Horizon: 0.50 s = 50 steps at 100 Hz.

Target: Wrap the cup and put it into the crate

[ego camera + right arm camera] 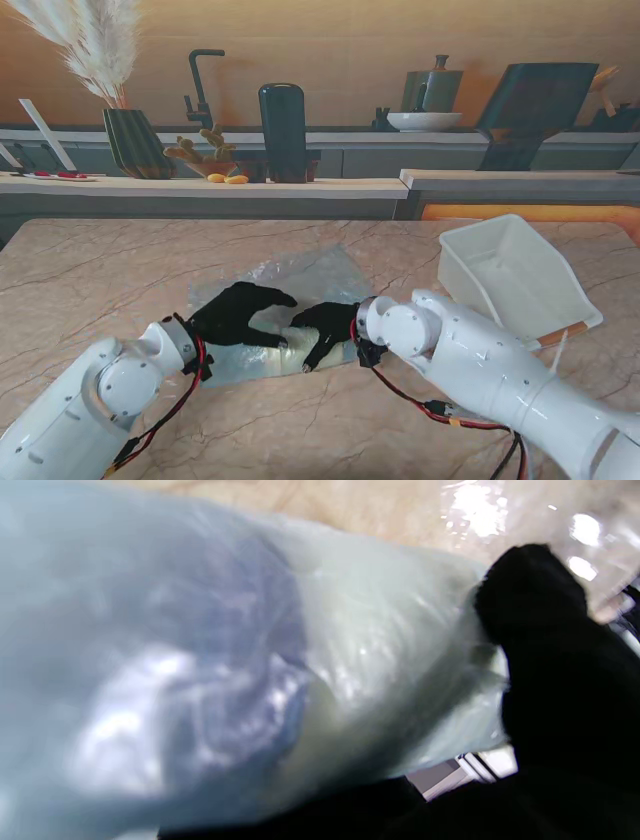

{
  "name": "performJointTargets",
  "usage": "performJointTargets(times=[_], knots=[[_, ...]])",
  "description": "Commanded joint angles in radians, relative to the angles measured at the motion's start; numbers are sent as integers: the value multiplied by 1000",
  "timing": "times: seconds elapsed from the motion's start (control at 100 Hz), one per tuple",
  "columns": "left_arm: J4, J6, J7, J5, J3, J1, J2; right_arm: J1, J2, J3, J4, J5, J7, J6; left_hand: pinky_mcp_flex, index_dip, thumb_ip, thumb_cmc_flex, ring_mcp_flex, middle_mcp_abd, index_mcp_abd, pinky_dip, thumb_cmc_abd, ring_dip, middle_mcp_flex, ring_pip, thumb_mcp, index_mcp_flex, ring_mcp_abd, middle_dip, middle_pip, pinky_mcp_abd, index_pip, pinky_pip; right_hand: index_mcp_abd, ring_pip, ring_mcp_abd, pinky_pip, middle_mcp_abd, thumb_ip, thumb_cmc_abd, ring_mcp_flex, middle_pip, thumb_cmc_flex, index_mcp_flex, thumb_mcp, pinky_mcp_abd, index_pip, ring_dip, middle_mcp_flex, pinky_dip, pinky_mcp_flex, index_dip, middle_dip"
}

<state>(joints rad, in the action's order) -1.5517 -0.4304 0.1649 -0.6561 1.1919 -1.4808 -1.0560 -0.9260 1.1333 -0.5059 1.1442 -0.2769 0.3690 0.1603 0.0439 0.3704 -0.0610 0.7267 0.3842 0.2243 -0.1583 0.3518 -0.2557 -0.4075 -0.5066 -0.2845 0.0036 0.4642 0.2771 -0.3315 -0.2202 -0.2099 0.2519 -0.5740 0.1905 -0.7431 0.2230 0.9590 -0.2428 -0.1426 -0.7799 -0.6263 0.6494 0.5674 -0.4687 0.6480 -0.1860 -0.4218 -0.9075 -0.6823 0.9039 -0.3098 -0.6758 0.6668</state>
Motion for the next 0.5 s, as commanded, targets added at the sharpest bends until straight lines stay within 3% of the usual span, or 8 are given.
performJointTargets(times=[0.0,0.1,0.22,0.31,0.37,0.39,0.43,0.49], knots=[[-27,4,-2,-33,0,-33,9,0,-9,-3,-63,27,37,6,6,11,32,33,19,-20,21,3,-29,12,16,8,13,-30,-12,-5,4,-14,9,22,-249,-138,-20,32,23,67,144,-107,78,401,-207,356,39,-308,-4,-71,18,2,-36,27],[-54,8,-34,-179,-1,-55,17,24,11,-22,-135,150,98,19,22,12,30,26,36,-20,20,4,-23,12,8,9,16,-31,-20,-4,3,-14,12,23,-246,-145,-10,37,19,62,135,-106,81,414,-215,357,33,-321,-4,-76,15,14,-40,34],[-38,54,-113,-334,-42,-47,22,61,31,-7,-208,199,136,24,47,14,29,24,70,-22,23,12,-19,11,-20,3,23,-34,-37,-7,-10,-13,18,10,-252,-147,-8,30,23,59,125,-107,82,417,-221,359,29,-331,-3,-80,8,18,-48,38],[-2,112,-156,-398,-92,-23,25,84,51,13,-269,242,168,37,62,12,27,37,108,-24,34,33,-17,7,-46,-23,56,-60,-41,-7,-34,-13,30,-58,-261,-136,-9,3,26,55,116,-107,77,420,-223,364,21,-340,3,-85,-12,22,-62,41],[26,143,-175,-428,-124,-2,27,97,64,25,-306,269,194,52,70,18,25,45,126,-30,78,37,-16,4,-63,-40,88,-74,-45,-8,-50,-12,52,-96,-263,-120,-10,-25,30,52,109,-109,69,420,-222,364,14,-337,9,-85,-28,26,-67,41],[35,153,-183,-435,-134,4,28,100,67,29,-314,275,199,55,68,15,16,-3,132,-33,92,6,-41,7,-70,-51,201,-80,-48,-5,-59,-9,77,-128,-264,-112,-11,-34,31,52,107,-106,65,418,-221,363,12,-336,12,-83,-32,28,-68,40],[57,164,-202,-444,-152,18,28,104,72,34,-327,281,205,61,75,28,7,-39,148,-34,114,13,-66,3,-90,-63,305,-65,-49,-10,-70,-12,104,-143,-265,-82,-18,-71,34,61,112,-103,43,402,-213,357,7,-328,18,-77,-49,31,-67,34],[78,172,-206,-437,-168,31,28,106,75,39,-334,286,211,65,76,48,3,-40,159,-40,169,21,-71,1,-107,-73,341,-52,-51,-10,-77,-12,143,-151,-265,-40,-30,-114,33,95,132,-90,19,350,-193,336,-2,-314,30,-57,-64,36,-57,18]])
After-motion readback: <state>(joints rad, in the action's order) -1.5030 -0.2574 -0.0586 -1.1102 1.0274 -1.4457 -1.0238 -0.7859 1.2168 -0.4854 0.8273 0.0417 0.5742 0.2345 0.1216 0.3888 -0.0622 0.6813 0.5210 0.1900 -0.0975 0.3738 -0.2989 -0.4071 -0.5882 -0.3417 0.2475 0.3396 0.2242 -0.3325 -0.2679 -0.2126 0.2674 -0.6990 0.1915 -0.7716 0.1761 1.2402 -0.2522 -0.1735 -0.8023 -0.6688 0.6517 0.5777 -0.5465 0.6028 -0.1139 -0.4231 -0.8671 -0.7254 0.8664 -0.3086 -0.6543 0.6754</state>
